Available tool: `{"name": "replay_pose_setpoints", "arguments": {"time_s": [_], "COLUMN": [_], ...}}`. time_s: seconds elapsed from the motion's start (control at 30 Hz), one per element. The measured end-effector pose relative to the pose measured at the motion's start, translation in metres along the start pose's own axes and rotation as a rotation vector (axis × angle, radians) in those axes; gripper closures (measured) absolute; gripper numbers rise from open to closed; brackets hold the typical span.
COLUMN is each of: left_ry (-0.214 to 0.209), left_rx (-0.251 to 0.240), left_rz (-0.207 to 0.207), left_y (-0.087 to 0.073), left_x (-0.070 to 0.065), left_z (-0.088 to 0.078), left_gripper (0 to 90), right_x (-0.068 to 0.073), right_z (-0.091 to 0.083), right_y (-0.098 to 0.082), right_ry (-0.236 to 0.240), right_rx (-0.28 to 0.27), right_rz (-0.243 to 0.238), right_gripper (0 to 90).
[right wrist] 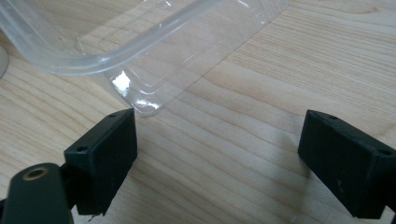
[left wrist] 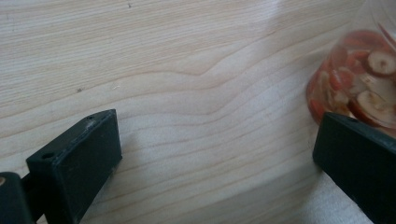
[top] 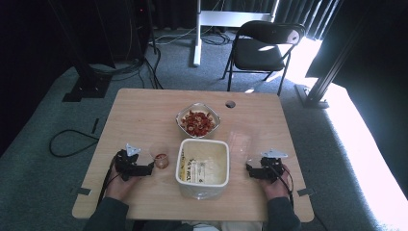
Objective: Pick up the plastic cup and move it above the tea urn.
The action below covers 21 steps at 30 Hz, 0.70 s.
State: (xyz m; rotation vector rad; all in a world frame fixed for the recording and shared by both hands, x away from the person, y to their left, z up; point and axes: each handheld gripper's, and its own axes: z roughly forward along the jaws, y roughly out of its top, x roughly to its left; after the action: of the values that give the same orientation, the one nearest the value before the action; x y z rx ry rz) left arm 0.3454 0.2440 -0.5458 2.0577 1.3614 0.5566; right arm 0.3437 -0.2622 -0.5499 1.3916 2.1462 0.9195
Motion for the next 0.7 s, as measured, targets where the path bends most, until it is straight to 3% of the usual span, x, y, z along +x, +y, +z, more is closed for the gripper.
{"name": "replay_pose_setpoints", "arguments": {"time_s": [0.13,0.37,0.4,0.47,0.57,0.7], "left_ry": [-0.007,-0.008,-0.009,-0.008,-0.009,-0.009], "left_rx": [-0.001,-0.001,-0.001,-0.001,-0.001,-0.001], "left_rz": [0.005,0.009,0.009,0.009,0.009,0.009], "left_y": [-0.001,-0.003,-0.003,-0.003,-0.002,-0.002], "left_x": [0.001,0.002,0.002,0.002,0.002,0.002], "left_z": [-0.001,-0.002,-0.002,-0.002,-0.002,-0.002], "left_gripper": [1.6,1.6,1.6,1.6,1.6,1.6], "right_x": [0.000,0.002,0.003,0.003,0.004,0.006], "right_z": [-0.001,-0.013,-0.018,-0.021,-0.035,-0.048], "right_y": [-0.001,0.000,0.001,0.002,0.010,0.019], "right_ry": [-0.005,-0.073,-0.104,-0.115,-0.168,-0.193], "right_rx": [-0.005,0.042,0.037,0.024,-0.021,-0.066], "right_rz": [0.003,0.063,0.068,0.071,0.091,0.106], "right_gripper": [13.9,35.8,36.3,36.3,36.4,37.0]}}
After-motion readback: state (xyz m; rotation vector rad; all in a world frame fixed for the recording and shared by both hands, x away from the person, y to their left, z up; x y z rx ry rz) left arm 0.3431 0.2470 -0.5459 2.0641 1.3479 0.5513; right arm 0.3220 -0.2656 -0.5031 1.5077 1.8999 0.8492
